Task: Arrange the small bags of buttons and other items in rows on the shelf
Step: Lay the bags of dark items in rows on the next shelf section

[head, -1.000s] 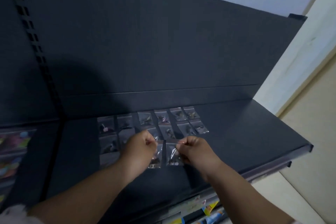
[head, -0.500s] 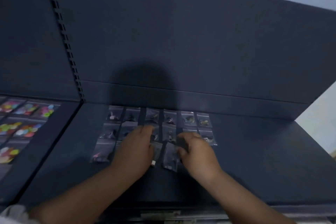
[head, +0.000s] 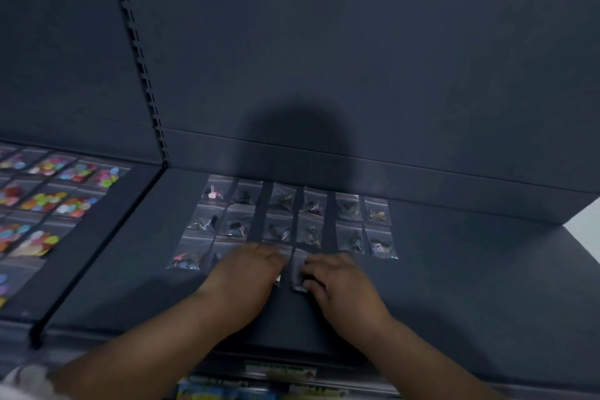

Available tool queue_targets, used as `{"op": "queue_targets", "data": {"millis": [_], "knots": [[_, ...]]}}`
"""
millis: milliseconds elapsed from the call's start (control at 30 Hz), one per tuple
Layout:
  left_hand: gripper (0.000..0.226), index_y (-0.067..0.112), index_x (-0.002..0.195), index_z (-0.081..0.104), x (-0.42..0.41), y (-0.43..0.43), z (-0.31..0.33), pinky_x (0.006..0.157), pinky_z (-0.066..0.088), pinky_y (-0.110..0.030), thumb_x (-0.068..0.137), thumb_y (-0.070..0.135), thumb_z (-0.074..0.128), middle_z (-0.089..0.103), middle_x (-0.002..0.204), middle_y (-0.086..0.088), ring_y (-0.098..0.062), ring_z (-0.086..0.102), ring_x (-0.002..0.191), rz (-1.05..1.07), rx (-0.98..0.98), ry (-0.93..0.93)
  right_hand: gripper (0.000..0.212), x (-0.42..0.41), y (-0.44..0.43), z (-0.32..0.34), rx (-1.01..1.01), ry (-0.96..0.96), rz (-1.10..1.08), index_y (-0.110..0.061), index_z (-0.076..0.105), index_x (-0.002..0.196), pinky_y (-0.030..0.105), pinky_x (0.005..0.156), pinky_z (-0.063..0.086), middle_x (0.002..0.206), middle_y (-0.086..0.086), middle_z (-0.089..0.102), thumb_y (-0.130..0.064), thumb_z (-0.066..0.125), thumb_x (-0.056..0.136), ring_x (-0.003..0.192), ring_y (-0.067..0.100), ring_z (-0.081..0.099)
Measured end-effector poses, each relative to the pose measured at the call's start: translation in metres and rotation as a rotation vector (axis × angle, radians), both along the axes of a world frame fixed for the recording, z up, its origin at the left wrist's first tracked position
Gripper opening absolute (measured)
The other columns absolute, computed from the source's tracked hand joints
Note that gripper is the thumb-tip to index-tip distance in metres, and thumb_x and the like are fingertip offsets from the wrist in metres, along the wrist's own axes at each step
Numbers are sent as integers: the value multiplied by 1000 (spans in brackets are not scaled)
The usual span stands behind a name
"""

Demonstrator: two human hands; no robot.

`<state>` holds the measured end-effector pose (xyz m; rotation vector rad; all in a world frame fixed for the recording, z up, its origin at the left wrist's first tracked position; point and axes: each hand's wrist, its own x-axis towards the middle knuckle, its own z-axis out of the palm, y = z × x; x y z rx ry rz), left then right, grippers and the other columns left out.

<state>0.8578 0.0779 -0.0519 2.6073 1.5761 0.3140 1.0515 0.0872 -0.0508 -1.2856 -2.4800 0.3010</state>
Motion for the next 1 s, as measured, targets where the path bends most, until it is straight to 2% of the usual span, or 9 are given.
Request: {"op": "queue_targets", "data": {"millis": [100,200,300,367,500,600,733,867,1000], "knots": [[28,26,78,69,0,-2,-2,60,51,-16,54,13,74,68,78,10,-10,63,67,45,21,44,30,0,3,-2,22,-8,24,-13,68,103,17,90,29,112,0,65,-27,46,88,104,24,53],[22,20,89,68,3,-3,-3,74,51,-27,72,8,62,68,91,2,-20,63,82,95,-33,16,27,-1,6,-3,23,-33,30,-12,70,96,20,88,35,106,1,68,-25,49,85,96,25,58],[20,19,87,67,4,-3,-1,73,51,-29,72,7,62,67,90,1,-22,63,81,110,-26,38,15,-2,8,-3,49,-26,44,-14,71,84,23,79,47,92,0,70,-20,58,78,80,23,63],[20,18,92,67,5,-2,-1,77,50,-30,76,8,59,66,95,0,-23,62,87,113,-41,45,11,-2,10,-4,60,-20,57,-15,70,80,25,74,52,87,-1,70,-19,61,75,74,21,63],[30,18,114,59,8,-1,-1,95,41,-31,89,12,44,58,118,0,-22,52,110,128,-15,54,16,0,13,-5,19,-41,48,-12,70,87,31,78,52,93,2,70,-18,56,81,82,25,62],[34,20,122,54,8,1,-2,101,35,-30,92,14,38,53,127,1,-20,46,117,142,-27,88,16,-1,14,-5,35,-41,44,-15,71,88,27,79,51,95,-1,70,-19,58,79,82,22,62],[33,21,121,53,8,1,-4,101,35,-29,93,15,37,52,127,2,-20,45,117,147,-30,88,16,-1,14,-6,37,-31,48,-16,71,88,25,77,52,94,-2,71,-19,60,77,80,21,63],[31,19,116,57,6,2,-5,99,38,-32,91,13,40,55,123,0,-22,47,114,140,-42,43,25,-1,15,-4,-13,-51,47,-10,69,98,32,88,48,107,4,67,-19,49,87,95,26,57],[27,20,108,62,2,1,-6,94,44,-33,88,16,45,59,114,1,-22,54,106,134,0,-4,29,-2,15,0,-2,-24,44,-12,67,97,32,86,47,103,2,66,-22,41,91,92,23,55]]}}
